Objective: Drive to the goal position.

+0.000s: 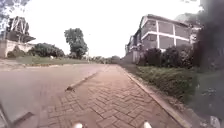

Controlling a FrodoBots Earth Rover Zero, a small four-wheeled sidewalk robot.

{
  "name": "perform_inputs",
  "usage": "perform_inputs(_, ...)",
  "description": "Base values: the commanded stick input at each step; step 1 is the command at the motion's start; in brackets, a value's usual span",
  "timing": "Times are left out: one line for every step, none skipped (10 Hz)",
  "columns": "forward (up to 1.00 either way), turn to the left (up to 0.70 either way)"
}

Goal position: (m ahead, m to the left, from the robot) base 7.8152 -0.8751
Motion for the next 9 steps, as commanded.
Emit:
perform_inputs(0.50, 0.00)
perform_inputs(0.50, 0.00)
perform_inputs(0.50, 0.00)
perform_inputs(0.50, 0.00)
perform_inputs(0.50, 0.00)
perform_inputs(0.50, 0.00)
perform_inputs(0.50, 0.00)
perform_inputs(0.50, 0.00)
perform_inputs(0.50, 0.00)
